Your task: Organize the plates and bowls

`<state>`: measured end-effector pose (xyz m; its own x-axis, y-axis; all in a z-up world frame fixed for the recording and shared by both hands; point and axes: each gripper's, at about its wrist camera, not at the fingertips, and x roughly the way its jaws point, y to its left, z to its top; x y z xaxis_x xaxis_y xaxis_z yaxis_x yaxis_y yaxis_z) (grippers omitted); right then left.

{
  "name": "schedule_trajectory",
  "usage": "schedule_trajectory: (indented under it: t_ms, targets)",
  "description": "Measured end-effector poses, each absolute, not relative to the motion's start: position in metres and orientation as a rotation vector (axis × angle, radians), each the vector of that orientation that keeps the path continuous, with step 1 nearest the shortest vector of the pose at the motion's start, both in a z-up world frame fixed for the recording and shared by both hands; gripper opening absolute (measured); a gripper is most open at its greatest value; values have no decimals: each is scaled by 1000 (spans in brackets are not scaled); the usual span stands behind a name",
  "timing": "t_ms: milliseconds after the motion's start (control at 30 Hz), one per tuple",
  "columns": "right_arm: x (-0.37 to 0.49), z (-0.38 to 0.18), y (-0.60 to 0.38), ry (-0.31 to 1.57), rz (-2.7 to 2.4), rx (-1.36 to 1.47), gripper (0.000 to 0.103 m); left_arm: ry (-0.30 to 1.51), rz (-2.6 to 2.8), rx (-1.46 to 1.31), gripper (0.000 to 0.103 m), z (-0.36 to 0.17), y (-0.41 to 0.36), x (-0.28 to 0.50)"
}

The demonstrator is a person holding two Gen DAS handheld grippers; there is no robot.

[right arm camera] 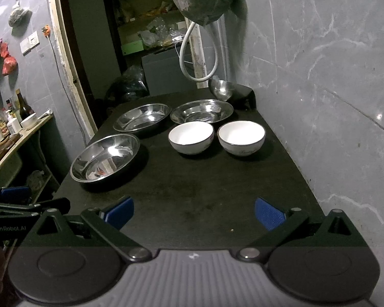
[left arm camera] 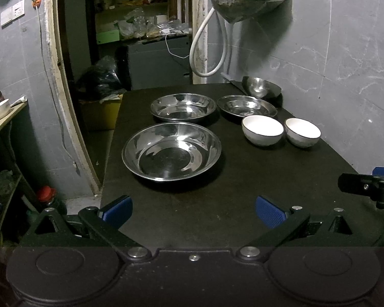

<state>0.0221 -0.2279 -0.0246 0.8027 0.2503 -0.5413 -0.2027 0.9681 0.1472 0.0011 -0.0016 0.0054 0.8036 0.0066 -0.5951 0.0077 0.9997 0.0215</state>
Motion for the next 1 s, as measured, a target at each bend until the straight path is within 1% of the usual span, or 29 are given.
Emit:
schedule_trajectory:
  t_ms: [1000]
  targets:
    - [32, -22, -215, 606, 219, 85, 103, 652, -45, 19, 102, 2, 11, 19]
